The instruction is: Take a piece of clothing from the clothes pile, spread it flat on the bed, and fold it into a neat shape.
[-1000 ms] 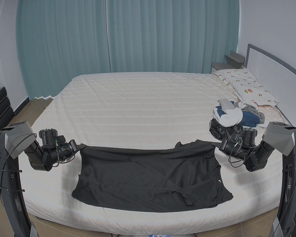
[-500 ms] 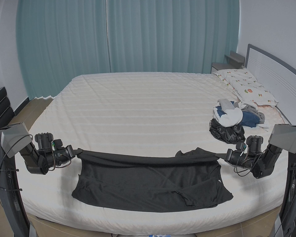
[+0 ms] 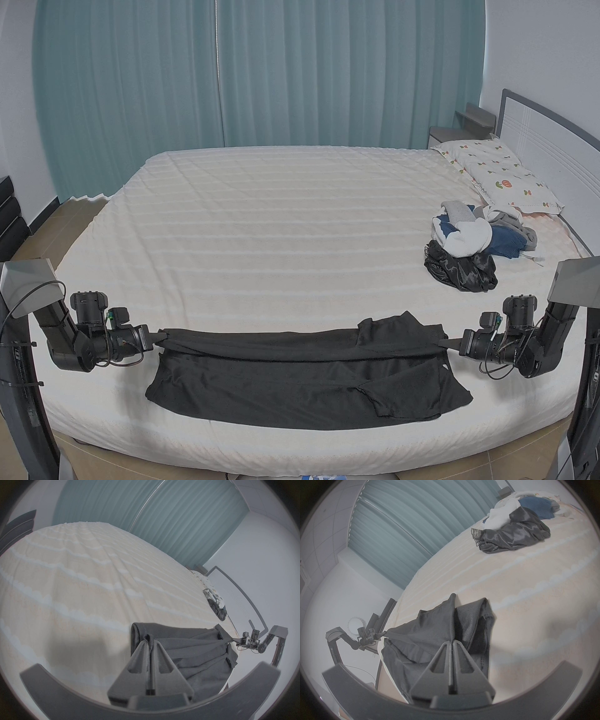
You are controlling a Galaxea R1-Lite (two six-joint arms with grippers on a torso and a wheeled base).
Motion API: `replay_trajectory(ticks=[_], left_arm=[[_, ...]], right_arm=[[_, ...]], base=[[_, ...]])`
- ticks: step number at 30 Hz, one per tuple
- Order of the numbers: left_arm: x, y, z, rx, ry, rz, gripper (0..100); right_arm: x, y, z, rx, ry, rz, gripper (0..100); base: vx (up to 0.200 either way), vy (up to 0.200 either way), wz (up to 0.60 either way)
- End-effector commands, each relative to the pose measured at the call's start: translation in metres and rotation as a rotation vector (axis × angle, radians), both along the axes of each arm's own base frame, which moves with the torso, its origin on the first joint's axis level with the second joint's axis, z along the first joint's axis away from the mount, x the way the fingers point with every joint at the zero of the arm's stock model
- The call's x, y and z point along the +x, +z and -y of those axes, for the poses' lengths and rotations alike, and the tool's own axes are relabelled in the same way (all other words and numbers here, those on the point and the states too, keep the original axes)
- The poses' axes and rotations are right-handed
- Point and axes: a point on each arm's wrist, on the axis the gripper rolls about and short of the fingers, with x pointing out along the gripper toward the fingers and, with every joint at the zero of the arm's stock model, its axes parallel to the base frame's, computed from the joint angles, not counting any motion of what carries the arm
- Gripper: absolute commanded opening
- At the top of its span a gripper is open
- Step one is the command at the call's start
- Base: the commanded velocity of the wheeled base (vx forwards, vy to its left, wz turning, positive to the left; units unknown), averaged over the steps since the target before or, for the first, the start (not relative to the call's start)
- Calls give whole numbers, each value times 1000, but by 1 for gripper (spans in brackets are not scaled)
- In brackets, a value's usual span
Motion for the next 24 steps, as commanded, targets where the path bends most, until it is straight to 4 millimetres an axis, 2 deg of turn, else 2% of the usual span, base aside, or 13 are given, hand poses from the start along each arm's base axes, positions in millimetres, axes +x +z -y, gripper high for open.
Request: replay_trajectory(ticks=[1, 5, 14, 15, 16, 17, 22, 24], left_arm=[[-8, -4, 1, 6, -6, -25, 0], [-18, -12, 3, 49, -35, -44, 0], [-24, -19, 4, 99, -25, -65, 0], [-25, -20, 4, 98, -24, -72, 100], [-25, -21, 4, 98, -24, -75, 100], [-26, -21, 5, 102, -23, -76, 100], [-30, -19, 6, 99, -23, -85, 100], [-36, -15, 5, 98, -15, -79, 100]], right_arm=[[-9, -7, 3, -4, -1, -34, 0], [-12, -12, 4, -10, 4, -52, 0], [-15, -18, 2, -26, 21, -64, 0], [-15, -19, 1, -26, 24, -65, 0], [-15, -19, 1, -25, 23, -67, 0], [-14, -21, 2, -25, 23, -69, 100], [-13, -15, 5, -19, 10, -51, 100], [-12, -1, 14, -17, -22, -2, 100]], base=[[0, 0, 0], [0, 0, 0], [0, 0, 0], [0, 0, 0], [0, 0, 0], [0, 0, 0], [0, 0, 0], [0, 0, 0]])
